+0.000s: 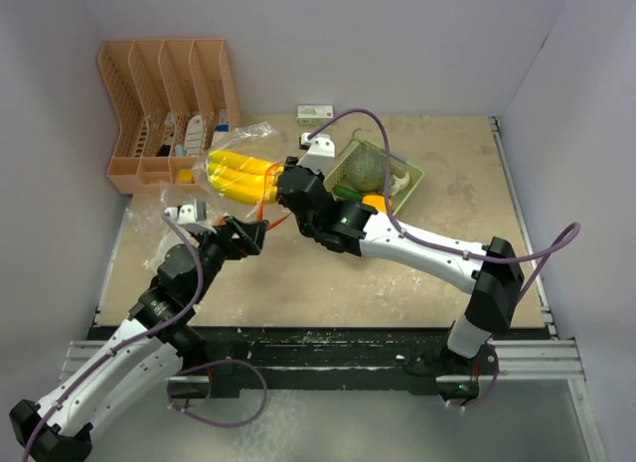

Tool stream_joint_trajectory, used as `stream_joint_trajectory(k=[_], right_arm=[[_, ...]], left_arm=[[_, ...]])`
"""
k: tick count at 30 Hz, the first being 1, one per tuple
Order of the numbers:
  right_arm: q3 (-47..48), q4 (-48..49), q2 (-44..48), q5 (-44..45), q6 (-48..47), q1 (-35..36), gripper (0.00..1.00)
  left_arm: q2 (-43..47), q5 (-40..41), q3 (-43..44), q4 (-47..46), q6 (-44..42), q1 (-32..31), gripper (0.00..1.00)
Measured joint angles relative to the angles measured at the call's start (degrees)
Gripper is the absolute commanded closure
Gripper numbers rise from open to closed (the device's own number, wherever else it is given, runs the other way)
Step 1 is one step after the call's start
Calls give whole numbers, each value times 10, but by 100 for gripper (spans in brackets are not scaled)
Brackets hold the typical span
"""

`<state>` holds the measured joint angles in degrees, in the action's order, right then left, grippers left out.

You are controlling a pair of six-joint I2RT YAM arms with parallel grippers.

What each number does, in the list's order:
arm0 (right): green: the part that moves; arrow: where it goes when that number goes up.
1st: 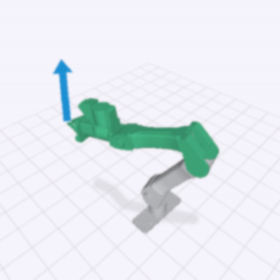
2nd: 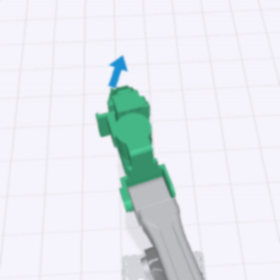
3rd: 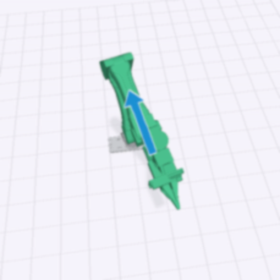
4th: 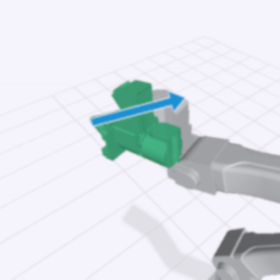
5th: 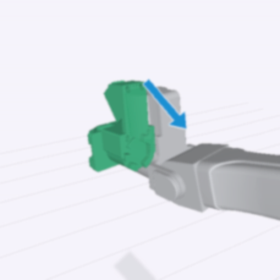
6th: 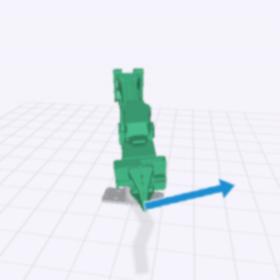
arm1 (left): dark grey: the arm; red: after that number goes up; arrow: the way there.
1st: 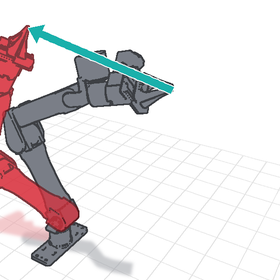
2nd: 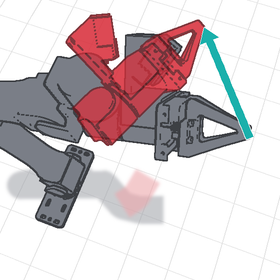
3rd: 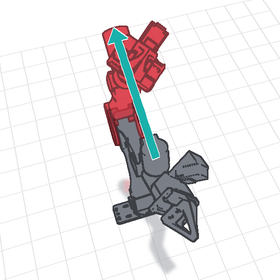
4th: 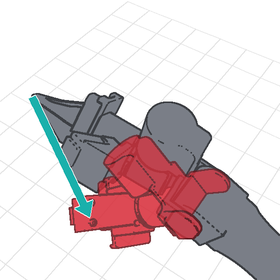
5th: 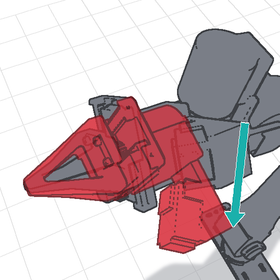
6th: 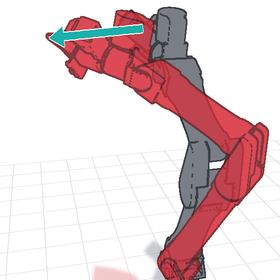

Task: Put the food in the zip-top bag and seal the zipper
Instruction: Place the fake fruit in the zipper food storage bag.

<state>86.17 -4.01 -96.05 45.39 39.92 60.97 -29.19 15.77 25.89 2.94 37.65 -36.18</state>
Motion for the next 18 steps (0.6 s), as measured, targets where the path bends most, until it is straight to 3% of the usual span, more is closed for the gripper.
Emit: stream_joint_trajectory(k=[13,16,18], right_arm=[[0,-3,-5,-2,0,0,100],[0,-4,-9,-2,0,0,100],[0,-5,-12,-2,0,0,100]], left_arm=[[-88,22,-16,-114,9,0,13],[-95,18,-27,-126,17,-2,28],[-97,14,-29,-133,18,-3,54]])
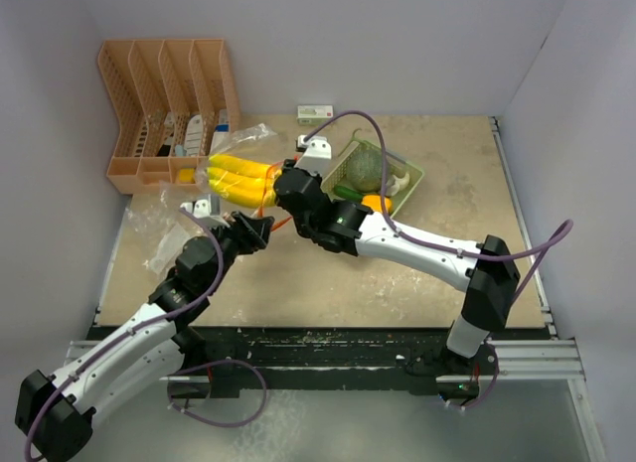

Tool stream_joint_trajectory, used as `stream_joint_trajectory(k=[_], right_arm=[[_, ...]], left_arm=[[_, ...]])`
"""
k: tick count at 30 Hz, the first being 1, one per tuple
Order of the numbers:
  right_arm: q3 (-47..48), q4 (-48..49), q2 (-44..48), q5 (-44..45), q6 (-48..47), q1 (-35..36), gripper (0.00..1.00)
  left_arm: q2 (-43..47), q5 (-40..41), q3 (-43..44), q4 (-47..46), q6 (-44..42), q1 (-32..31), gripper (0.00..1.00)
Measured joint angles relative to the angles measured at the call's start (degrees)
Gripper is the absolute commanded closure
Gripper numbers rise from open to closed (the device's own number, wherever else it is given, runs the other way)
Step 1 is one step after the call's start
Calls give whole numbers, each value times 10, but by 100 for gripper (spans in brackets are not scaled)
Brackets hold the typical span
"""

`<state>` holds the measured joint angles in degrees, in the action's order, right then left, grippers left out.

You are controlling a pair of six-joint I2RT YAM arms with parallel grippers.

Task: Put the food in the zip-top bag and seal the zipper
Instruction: Place the fake fruit in the zipper food storage bag.

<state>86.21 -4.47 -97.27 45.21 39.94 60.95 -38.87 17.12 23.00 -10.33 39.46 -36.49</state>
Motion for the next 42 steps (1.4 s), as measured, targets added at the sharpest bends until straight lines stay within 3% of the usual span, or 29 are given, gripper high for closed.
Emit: stream_joint_trajectory(k=[2,4,10,16,22,27,30,36,42], right_arm=[[0,-1,-2,0,0,0,100],[1,-2,-2,0,0,0,100],[11,-19,-9,3,2,-2,100],[1,-33,-10,13,20,-2,99],[-48,-40,-4,4,43,-1,70],[-120,-45,52,-23,39,1,38],[-138,-46,97,-46,17,0,27],[-176,-7,182,-151,-46,-3,24],[-233,-8,248,-184,-55,-15,28]], left_arm=[[-2,-5,0,-11,2,0,84],[-9,-10,0,-25,3,0,91],[-31,-27,0,-35,14,0,95],[-7,-70,54,41,43,0,98],[58,-97,88,111,72,0,100],[88,-100,64,152,94,0,100],[92,-101,52,163,103,0,100],[61,-107,52,165,104,0,100],[49,-117,53,167,103,0,100]])
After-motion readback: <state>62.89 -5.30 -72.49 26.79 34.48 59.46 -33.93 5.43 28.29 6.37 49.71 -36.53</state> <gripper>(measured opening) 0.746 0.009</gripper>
